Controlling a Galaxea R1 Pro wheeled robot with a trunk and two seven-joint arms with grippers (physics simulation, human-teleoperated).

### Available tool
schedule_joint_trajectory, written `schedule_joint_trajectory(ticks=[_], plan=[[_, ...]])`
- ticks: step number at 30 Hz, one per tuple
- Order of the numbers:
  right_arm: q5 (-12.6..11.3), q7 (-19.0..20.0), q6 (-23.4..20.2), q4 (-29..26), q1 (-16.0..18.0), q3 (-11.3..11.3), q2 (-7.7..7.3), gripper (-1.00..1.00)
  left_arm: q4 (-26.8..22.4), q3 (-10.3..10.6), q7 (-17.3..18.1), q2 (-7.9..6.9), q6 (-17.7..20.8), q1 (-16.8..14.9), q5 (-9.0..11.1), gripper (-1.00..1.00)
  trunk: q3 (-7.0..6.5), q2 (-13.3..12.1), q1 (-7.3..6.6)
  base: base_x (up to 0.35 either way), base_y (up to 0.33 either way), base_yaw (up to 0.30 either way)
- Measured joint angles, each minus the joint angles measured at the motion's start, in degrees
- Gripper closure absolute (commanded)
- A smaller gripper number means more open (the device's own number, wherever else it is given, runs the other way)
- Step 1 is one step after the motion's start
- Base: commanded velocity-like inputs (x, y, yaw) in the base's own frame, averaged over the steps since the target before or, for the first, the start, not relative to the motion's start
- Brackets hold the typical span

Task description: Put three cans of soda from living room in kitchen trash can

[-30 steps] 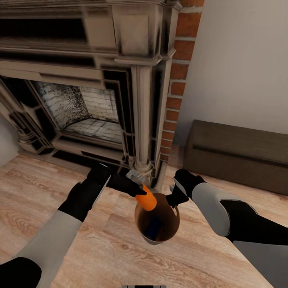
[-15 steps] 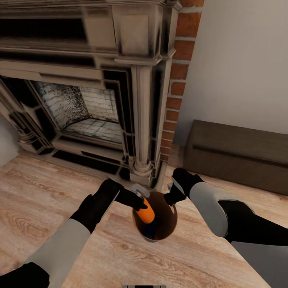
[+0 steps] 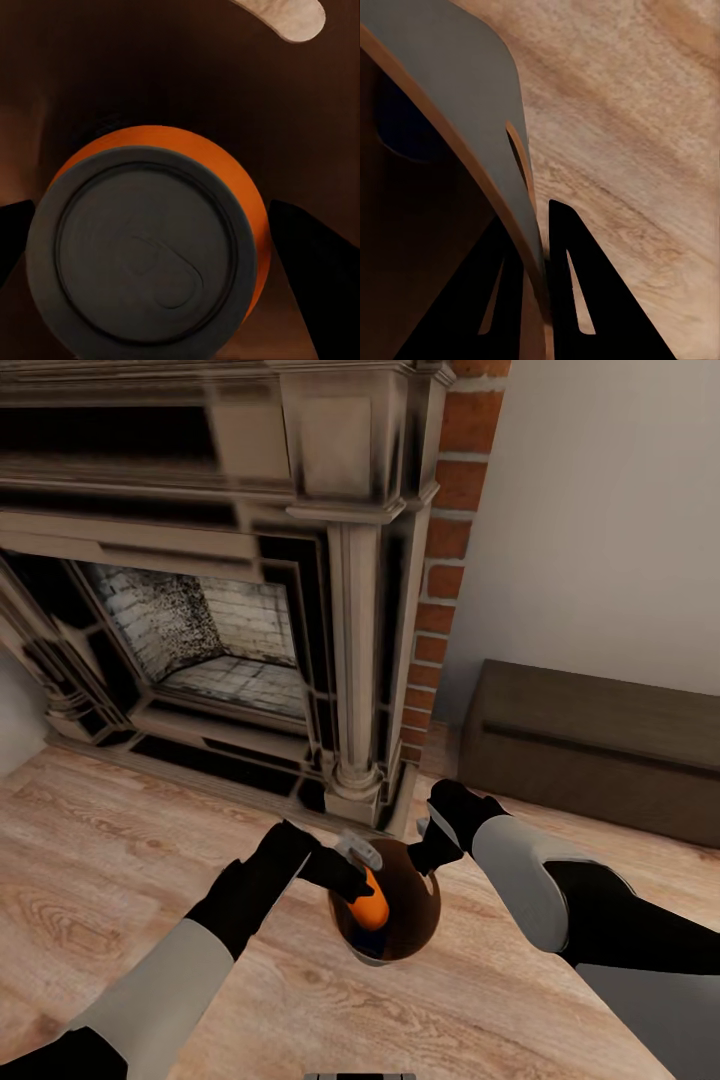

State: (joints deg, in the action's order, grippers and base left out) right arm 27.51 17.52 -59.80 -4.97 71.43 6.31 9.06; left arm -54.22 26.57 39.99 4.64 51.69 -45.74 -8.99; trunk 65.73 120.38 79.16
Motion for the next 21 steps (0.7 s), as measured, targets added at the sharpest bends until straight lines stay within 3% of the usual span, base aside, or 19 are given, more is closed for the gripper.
schedule_joint_trajectory(ticks=[4,21], plan=[[1.1,-0.1,0.1,0.0,0.0,-0.1,-0.01,1.00,1.5,0.7,-2.1,0.48,-0.3,0.0,2.5,1.00,0.00,0.0,0.00,0.000,0.000,0.000],[1.1,-0.1,0.1,-0.1,0.0,0.4,0.07,1.00,1.4,2.0,-6.5,1.38,-1.1,0.9,2.5,1.00,0.00,0.0,0.00,0.000,0.000,0.000]])
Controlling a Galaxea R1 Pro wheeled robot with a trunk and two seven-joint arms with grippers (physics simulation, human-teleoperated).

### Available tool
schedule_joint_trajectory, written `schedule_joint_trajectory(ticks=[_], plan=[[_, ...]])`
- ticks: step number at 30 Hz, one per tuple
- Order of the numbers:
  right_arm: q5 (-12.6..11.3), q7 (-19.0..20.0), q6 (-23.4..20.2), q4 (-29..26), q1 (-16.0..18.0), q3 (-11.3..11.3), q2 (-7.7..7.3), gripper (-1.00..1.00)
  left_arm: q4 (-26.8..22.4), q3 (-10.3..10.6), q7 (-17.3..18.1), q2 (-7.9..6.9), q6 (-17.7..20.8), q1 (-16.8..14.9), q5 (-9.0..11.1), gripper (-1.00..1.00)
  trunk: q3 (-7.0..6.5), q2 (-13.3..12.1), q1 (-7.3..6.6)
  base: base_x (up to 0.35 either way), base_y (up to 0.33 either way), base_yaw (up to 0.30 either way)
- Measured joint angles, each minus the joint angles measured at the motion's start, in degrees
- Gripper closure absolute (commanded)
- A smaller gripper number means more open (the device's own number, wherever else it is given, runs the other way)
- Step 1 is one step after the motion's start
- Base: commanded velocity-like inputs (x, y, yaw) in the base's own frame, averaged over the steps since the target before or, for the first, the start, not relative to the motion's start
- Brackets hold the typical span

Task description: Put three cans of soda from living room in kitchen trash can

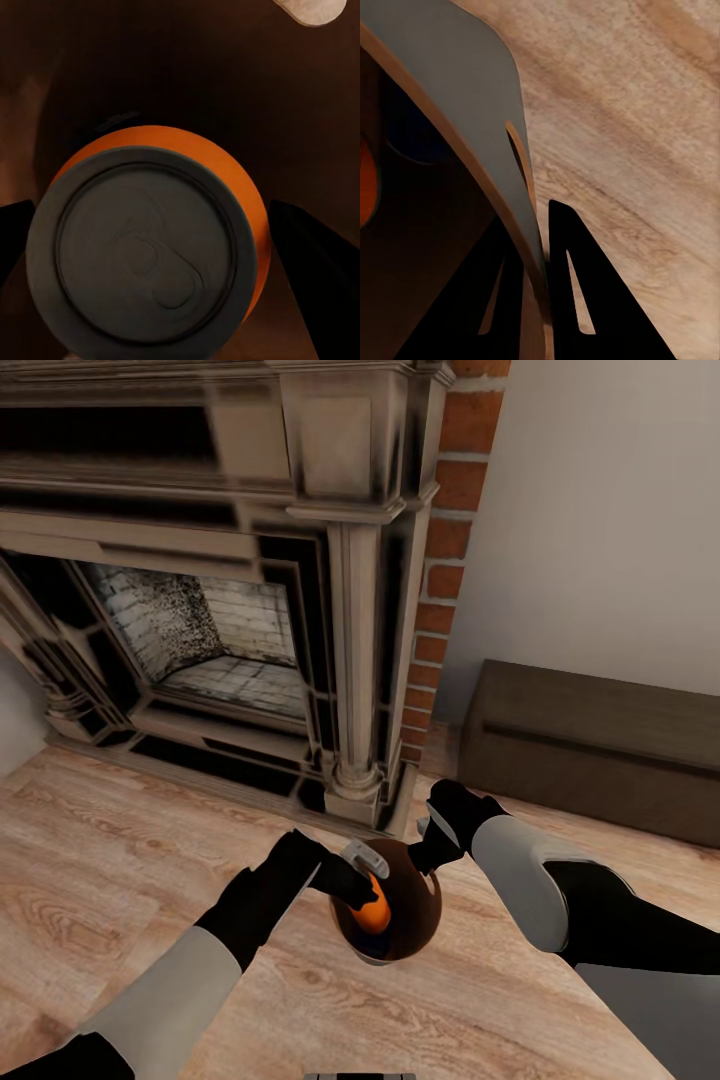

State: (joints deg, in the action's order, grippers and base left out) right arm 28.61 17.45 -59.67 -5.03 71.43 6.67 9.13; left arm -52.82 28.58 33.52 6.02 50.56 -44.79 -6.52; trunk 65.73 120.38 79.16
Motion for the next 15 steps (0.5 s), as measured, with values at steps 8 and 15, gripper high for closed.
schedule_joint_trajectory(ticks=[8,15], plan=[[-0.3,-0.1,0.0,0.0,0.0,0.2,0.00,1.00,0.0,0.2,-0.9,0.18,0.0,0.2,0.0,1.00,0.00,0.0,0.00,0.000,0.000,0.000],[-0.6,-0.1,-0.1,0.0,0.0,0.2,0.01,1.00,0.0,0.3,-1.0,0.20,-0.1,0.2,0.0,-1.00,0.00,0.0,0.00,0.000,0.000,0.000]])
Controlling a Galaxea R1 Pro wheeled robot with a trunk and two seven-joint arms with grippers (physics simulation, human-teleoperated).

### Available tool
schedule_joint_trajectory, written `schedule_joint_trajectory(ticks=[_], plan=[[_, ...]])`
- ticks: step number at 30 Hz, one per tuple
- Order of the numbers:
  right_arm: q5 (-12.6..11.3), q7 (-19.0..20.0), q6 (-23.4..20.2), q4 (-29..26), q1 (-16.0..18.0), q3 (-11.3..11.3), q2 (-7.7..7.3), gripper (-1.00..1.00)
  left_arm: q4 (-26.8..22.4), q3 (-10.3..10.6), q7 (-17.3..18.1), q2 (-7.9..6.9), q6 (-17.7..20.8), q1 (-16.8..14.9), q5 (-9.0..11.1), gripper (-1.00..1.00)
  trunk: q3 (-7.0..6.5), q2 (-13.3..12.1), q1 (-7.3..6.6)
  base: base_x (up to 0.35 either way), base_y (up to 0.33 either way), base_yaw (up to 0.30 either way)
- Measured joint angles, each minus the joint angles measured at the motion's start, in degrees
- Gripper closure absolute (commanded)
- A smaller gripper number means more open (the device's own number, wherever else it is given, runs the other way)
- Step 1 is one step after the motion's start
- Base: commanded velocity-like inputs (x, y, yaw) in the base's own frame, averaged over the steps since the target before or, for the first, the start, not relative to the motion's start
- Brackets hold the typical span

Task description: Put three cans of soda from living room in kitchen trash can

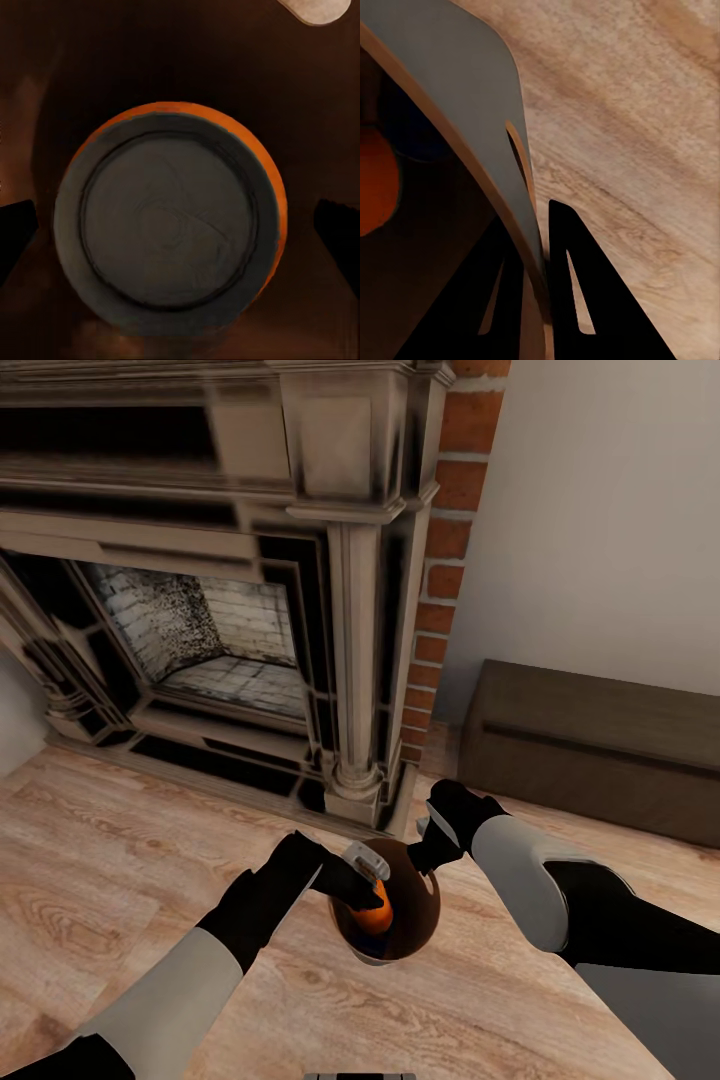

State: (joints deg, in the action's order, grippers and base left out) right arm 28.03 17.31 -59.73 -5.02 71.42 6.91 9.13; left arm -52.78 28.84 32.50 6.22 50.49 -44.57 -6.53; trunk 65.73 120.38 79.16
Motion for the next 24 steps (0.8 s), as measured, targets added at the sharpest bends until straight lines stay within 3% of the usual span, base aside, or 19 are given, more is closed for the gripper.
schedule_joint_trajectory(ticks=[11,19,20,22,24], plan=[[-0.3,-0.1,0.0,0.0,0.0,0.1,-0.08,1.00,-0.2,0.5,0.0,-0.17,-0.2,0.0,-0.1,-1.00,0.00,0.0,0.00,0.000,0.000,0.000],[0.6,-0.2,0.1,-0.1,0.0,-0.2,-0.16,1.00,1.3,0.3,0.6,0.03,-3.0,0.0,0.1,-1.00,0.00,0.0,0.00,0.000,0.000,0.000],[0.0,-0.2,0.0,-0.1,0.0,0.0,-0.16,1.00,0.0,0.2,0.7,-0.67,-3.0,0.1,0.4,-1.00,0.00,0.0,0.00,0.000,0.000,0.000],[-1.3,-0.1,-0.1,0.0,0.0,0.4,-0.17,1.00,-2.7,0.0,0.4,-1.34,-3.5,1.0,-1.4,-1.00,0.00,0.0,0.00,0.000,0.000,0.000],[-1.6,-0.1,-0.2,0.0,0.0,0.0,-0.17,1.00,-8.3,-0.2,0.4,-2.61,-3.4,3.7,-2.2,-1.00,0.00,0.0,0.00,0.000,0.000,0.000]])
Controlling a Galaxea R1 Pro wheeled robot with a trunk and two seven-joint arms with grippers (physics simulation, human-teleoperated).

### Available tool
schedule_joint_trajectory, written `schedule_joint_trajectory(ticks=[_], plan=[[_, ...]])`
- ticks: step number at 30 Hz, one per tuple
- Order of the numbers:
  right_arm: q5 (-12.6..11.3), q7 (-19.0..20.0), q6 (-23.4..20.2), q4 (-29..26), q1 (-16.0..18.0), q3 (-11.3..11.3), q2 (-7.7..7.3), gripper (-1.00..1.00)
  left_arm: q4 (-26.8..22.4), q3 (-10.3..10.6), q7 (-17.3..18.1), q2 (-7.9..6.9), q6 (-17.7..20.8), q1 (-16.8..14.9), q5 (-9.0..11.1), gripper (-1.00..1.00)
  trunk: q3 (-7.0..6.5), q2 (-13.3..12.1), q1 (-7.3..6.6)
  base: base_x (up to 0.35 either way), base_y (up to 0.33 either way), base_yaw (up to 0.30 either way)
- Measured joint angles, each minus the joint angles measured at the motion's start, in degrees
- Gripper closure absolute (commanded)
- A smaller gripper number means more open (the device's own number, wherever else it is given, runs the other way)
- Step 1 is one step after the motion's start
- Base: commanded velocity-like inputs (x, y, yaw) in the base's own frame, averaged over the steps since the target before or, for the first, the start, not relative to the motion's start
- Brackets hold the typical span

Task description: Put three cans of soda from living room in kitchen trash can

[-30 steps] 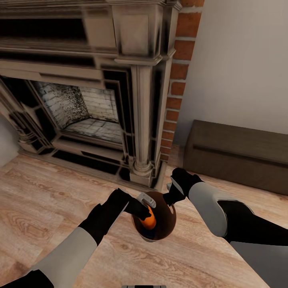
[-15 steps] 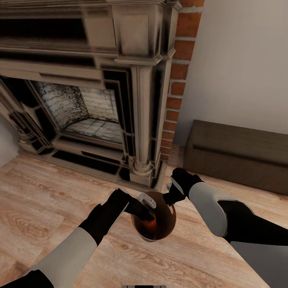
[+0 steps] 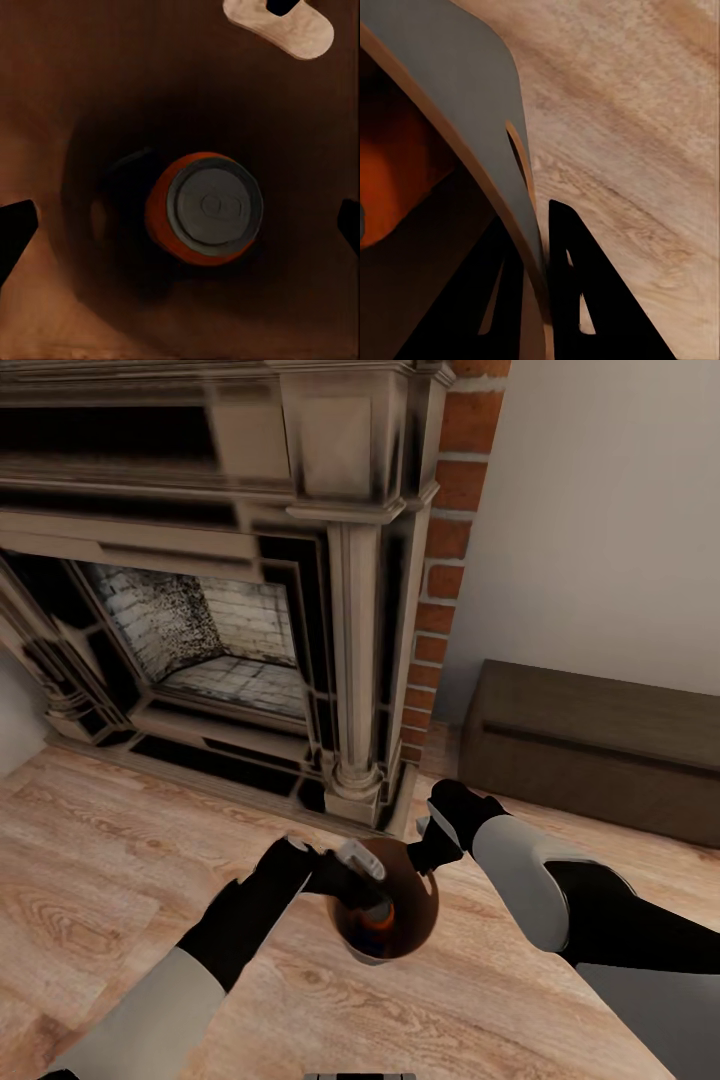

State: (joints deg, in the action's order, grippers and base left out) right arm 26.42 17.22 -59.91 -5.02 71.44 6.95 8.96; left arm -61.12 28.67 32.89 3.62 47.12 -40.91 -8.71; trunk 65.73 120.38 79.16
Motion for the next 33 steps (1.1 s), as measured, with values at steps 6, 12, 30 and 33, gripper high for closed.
schedule_joint_trajectory(ticks=[6,12,30,33], plan=[[1.6,-0.1,0.1,0.0,0.0,-1.0,-0.03,1.00,-7.0,-0.1,0.0,-5.12,0.2,1.7,-0.1,-1.00,0.00,0.0,0.00,0.000,0.000,0.000],[0.5,-0.1,0.0,0.0,0.0,-0.3,-0.10,1.00,-12.5,-2.4,1.6,-12.06,-0.2,2.5,0.2,-1.00,0.00,0.0,0.00,0.000,0.000,0.000],[0.0,0.5,0.0,-0.1,-0.1,0.5,-2.68,1.00,10.2,-28.0,-14.7,-13.61,-31.6,9.2,0.0,-1.00,0.00,0.0,0.00,0.000,0.000,0.000],[0.2,0.5,0.1,-0.1,-0.1,0.5,-4.80,1.00,21.3,-32.5,-19.9,-13.58,-41.3,9.2,0.0,-1.00,0.01,0.0,0.01,0.000,0.000,0.000]])
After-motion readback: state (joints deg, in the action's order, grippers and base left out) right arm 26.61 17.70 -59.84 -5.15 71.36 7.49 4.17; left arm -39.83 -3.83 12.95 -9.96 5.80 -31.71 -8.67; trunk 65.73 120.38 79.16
